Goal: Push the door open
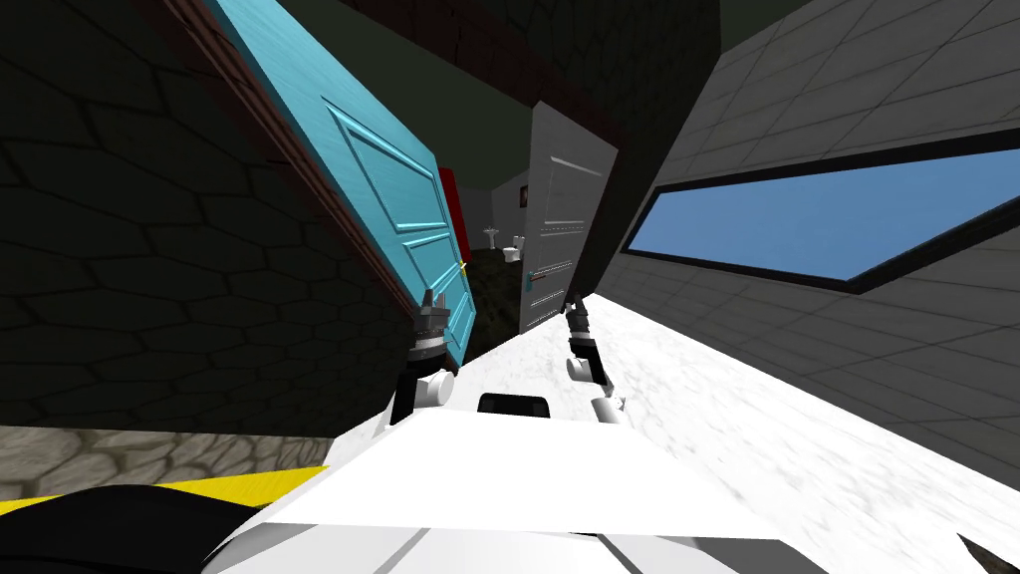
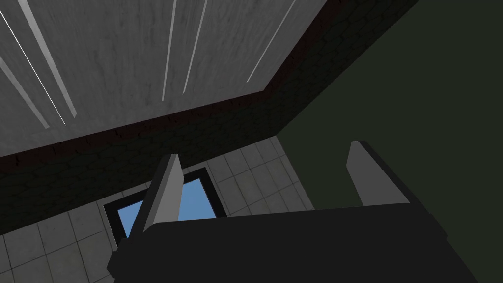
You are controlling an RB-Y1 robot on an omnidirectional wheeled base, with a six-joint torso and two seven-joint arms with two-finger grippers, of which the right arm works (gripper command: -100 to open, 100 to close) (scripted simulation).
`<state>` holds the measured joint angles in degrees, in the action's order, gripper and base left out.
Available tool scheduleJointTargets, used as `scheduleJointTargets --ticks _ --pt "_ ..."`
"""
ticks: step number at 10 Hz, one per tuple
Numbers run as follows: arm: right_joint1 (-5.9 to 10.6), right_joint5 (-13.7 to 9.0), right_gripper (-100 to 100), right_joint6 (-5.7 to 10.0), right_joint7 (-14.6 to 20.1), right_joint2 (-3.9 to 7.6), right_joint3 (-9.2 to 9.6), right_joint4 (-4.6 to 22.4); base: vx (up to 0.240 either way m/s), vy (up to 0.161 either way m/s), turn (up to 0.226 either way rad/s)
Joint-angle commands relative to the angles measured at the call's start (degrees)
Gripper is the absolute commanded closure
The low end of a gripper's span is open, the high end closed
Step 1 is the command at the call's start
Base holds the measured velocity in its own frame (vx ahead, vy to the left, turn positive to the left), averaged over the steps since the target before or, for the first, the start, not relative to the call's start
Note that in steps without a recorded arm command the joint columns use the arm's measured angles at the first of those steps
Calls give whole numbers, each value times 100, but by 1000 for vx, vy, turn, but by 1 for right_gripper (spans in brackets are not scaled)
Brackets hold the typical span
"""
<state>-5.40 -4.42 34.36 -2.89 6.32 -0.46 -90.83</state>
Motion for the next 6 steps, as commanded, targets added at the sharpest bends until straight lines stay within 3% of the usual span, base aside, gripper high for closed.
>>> scheduleJointTargets --ticks 1,6 --pt "150 -62 -100 -30 -10 8 34 241 57 -102 170" --pt "666 -277 -100 -78 -10 73 116 1051 58 -125 160"
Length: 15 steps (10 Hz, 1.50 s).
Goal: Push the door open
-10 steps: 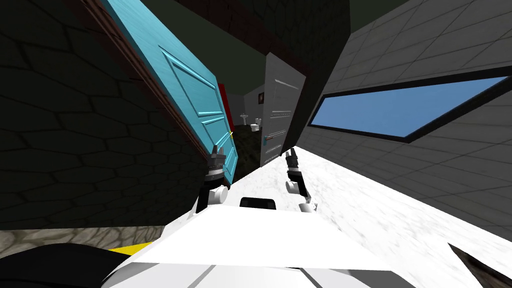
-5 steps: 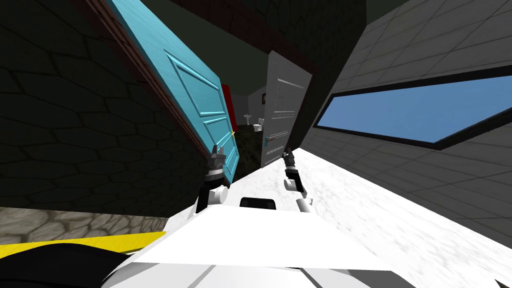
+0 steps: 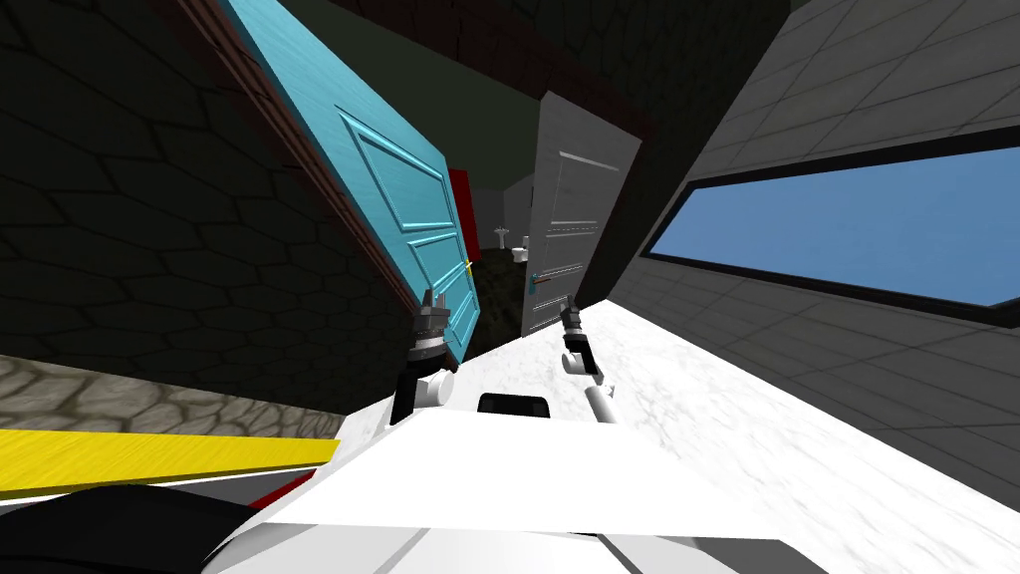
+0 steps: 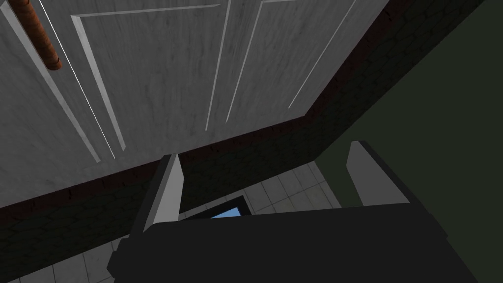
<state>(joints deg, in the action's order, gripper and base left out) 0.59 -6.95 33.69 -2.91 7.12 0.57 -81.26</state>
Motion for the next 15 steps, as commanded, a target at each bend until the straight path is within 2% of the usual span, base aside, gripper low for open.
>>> scheduleJointTargets --ticks 1,11,12,15 --pt "170 -67 -100 -22 -8 6 30 286 44 -128 106" --pt "1187 -490 -100 -118 -8 115 192 1949 37 -126 157" --pt "1187 -490 -100 -118 -8 115 192 1980 32 -78 51" --pt "1470 -608 -100 -145 -8 142 238 2447 15 -87 129"
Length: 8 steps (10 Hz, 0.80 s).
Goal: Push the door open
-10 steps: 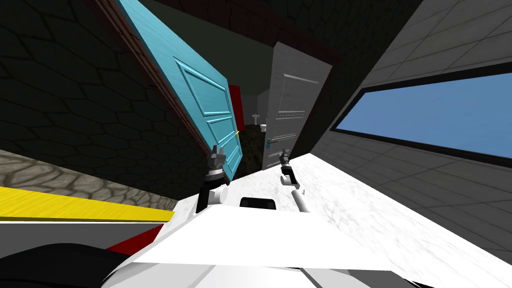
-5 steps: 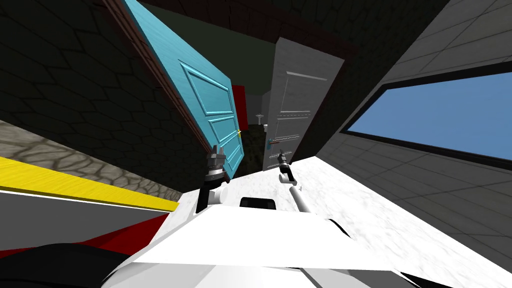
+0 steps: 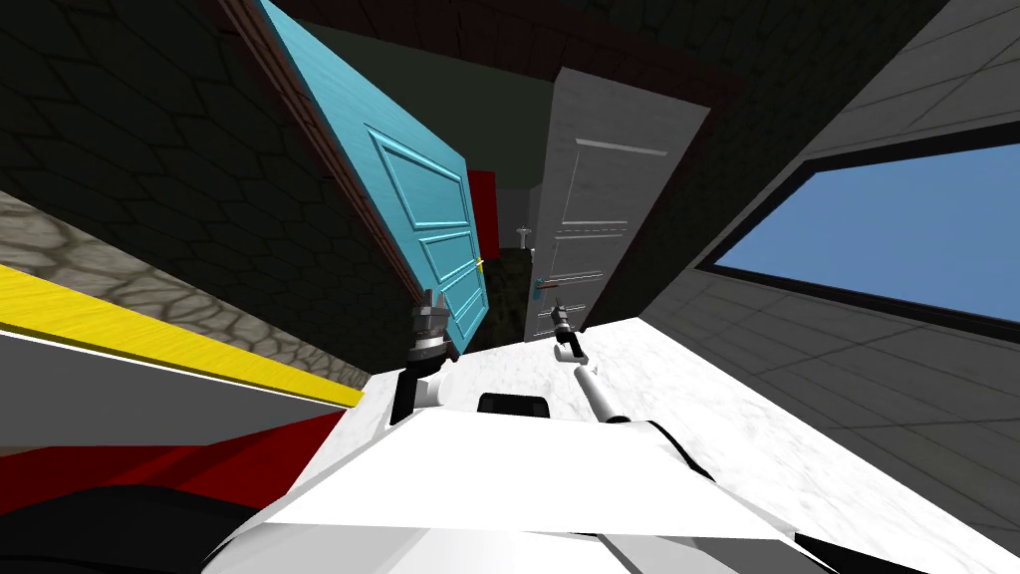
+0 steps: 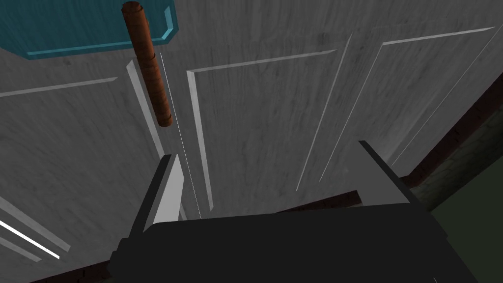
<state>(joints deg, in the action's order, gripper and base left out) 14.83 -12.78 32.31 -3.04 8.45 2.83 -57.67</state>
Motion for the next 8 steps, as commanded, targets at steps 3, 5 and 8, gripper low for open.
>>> scheduleJointTargets --ticks 3,5,8 --pt "325 -141 -100 -32 5 34 55 545 26 -136 132" --pt "496 -212 -100 -48 5 49 82 827 30 -113 139" --pt "749 -317 -100 -72 5 72 123 1245 16 -116 125"
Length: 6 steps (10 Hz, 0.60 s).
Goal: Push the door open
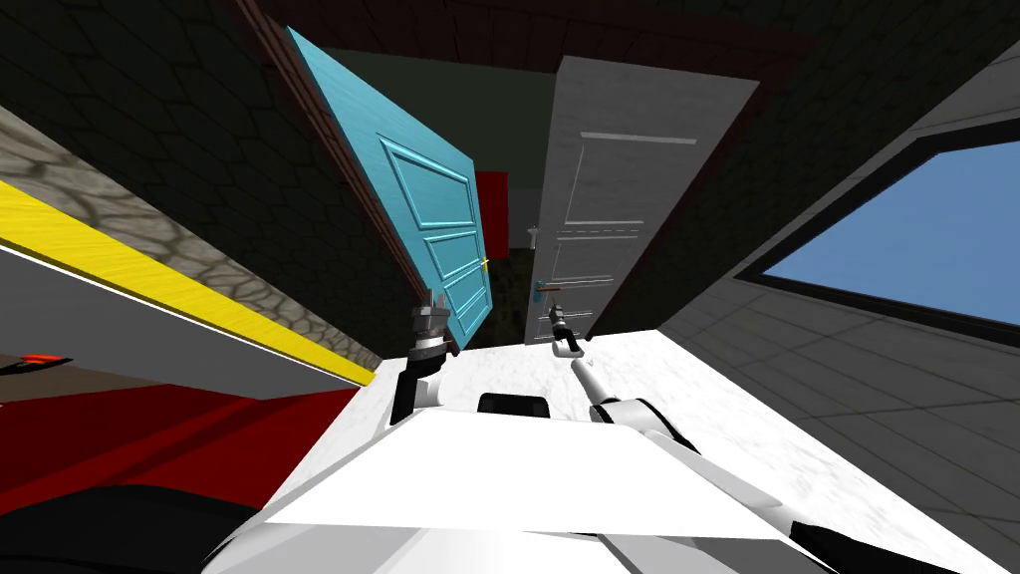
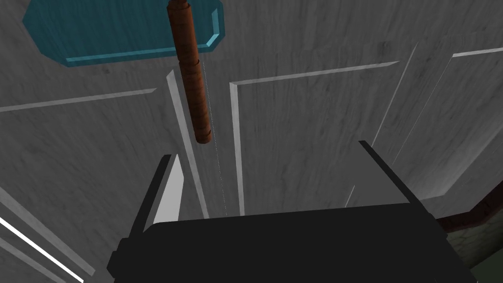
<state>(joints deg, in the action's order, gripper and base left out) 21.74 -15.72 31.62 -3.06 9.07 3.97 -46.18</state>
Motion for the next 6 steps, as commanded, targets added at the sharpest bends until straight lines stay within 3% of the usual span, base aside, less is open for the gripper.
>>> scheduleJointTargets --ticks 1,6 --pt "132 -54 -100 -10 7 16 21 217 20 -114 125" --pt "486 -202 -100 -44 7 45 77 802 9 -107 110"
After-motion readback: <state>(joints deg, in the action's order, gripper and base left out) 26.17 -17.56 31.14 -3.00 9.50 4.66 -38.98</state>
